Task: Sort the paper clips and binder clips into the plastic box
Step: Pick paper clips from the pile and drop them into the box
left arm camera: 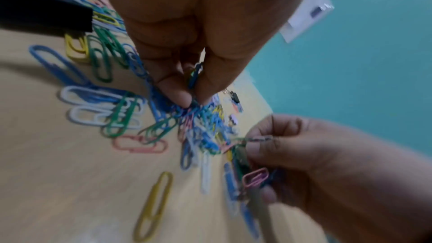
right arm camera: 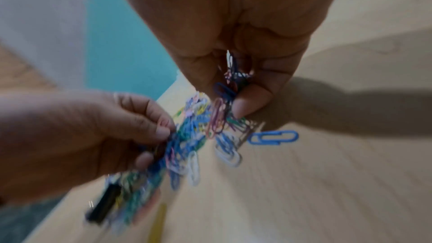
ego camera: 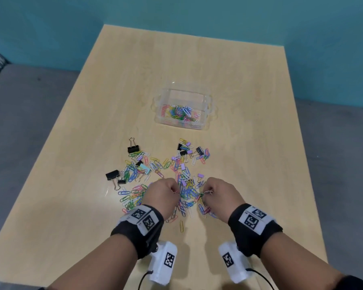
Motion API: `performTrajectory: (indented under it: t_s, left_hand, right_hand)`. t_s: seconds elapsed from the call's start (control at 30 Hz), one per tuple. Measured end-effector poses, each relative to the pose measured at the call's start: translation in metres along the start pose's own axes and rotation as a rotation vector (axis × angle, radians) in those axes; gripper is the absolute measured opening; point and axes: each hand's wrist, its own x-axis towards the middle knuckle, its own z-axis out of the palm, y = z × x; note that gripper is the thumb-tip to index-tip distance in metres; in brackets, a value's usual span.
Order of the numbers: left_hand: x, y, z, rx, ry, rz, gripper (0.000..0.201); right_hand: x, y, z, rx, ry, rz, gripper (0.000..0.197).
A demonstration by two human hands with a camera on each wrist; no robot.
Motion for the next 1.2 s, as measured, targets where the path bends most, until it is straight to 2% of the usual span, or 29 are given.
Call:
performTrajectory:
  t_s: [0.1, 0.2, 0.37, 0.47, 0.7, 0.83, 0.9, 1.03, 1.2]
  left_hand:
    - [0.002, -0.001, -0.012, -0.373, -0.075, -0.15, 0.015]
    - [0.005, 0.0, -0.027, -0.617, -0.12, -0.204, 0.017]
    - [0.032, 0.018, -0.066, -0.85, -0.127, -0.201, 0.016]
    - [0.064, 0.039, -0.093, -0.88, -0.068, -0.139, 0.016]
    - [0.141, 0.089, -0.133, -0.657, 0.107, -0.009, 0.019]
    - [0.165, 0.106, -0.132, -0.516, 0.124, 0.036, 0.019]
    - [0.168, 0.107, -0.128, -0.506, 0.097, 0.063, 0.01]
    - [0.162, 0.095, -0.133, -0.622, 0.111, 0.066, 0.021]
    - [0.118, 0.054, -0.144, -0.753, 0.168, 0.036, 0.01]
  right_hand:
    - [0.001, 0.002, -0.013, 0.289, -0.069, 0.104, 0.012]
    - [0.005, -0.002, -0.029, 0.509, -0.121, 0.149, 0.01]
    - [0.026, -0.034, -0.057, 0.954, -0.129, 0.153, 0.018]
    - [0.054, -0.059, -0.08, 1.087, -0.119, 0.114, 0.017]
    - [0.127, -0.109, -0.111, 0.95, 0.067, 0.092, 0.02]
    - [0.156, -0.128, -0.112, 0.755, 0.168, 0.071, 0.016]
    - [0.162, -0.133, -0.111, 0.666, 0.17, 0.058, 0.009]
    - [0.151, -0.13, -0.116, 0.552, 0.157, 0.053, 0.001]
    - [0.109, -0.085, -0.113, 0.5, 0.224, -0.029, 0.018]
